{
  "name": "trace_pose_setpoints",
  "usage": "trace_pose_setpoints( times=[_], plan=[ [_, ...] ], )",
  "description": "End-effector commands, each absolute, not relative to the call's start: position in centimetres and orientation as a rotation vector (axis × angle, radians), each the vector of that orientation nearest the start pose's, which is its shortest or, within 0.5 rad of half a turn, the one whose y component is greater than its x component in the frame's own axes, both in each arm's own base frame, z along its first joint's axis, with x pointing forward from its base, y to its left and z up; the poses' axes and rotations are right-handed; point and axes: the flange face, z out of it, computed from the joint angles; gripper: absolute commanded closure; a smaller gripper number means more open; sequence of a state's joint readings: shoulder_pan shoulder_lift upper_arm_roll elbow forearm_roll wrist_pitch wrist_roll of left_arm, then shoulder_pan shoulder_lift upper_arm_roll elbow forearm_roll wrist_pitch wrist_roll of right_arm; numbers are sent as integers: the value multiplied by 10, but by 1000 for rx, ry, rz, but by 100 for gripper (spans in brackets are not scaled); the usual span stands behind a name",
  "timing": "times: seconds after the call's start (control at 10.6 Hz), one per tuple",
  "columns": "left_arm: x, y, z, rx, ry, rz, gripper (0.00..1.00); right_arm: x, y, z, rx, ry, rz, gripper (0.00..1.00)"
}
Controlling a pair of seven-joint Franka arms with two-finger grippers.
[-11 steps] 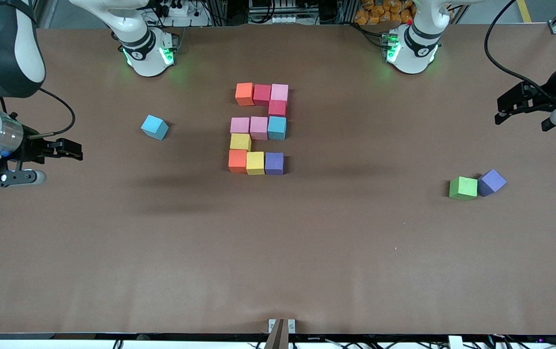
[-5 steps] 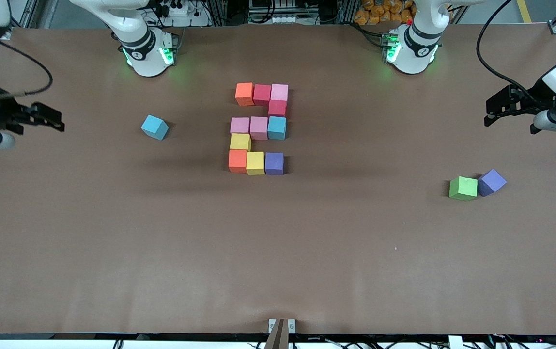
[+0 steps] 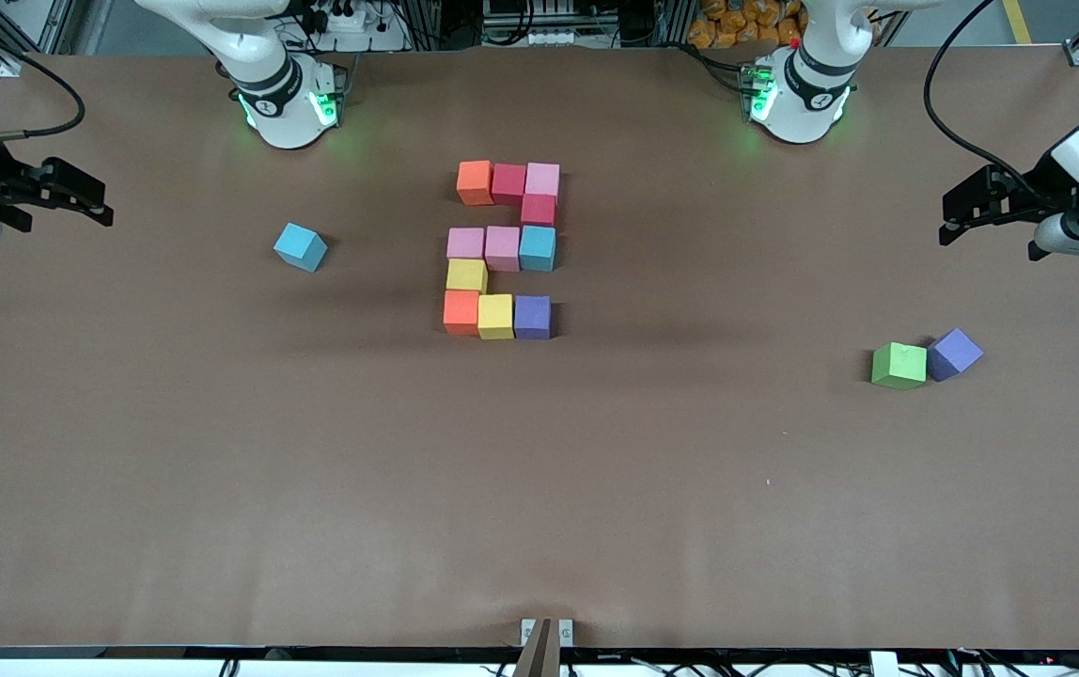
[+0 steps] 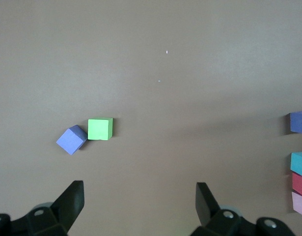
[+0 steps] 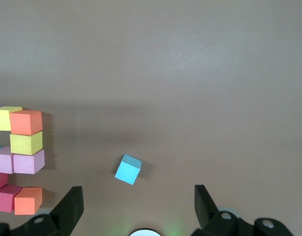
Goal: Form number 2 with 11 blocks
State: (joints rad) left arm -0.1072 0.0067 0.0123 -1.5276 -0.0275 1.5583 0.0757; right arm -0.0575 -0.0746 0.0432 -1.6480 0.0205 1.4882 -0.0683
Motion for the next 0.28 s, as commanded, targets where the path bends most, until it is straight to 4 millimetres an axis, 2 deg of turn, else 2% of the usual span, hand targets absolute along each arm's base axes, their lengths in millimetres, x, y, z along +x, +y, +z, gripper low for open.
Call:
trace_pose_setpoints(
  times=[0.0, 0.19],
  plan=[
    [553, -50, 641, -3174, 197, -38, 0, 506, -5, 631, -3102, -75, 103, 0],
    [552, -50, 641, -3174, 194, -38, 0, 506, -4, 633, -3102, -78, 100, 0]
  ],
)
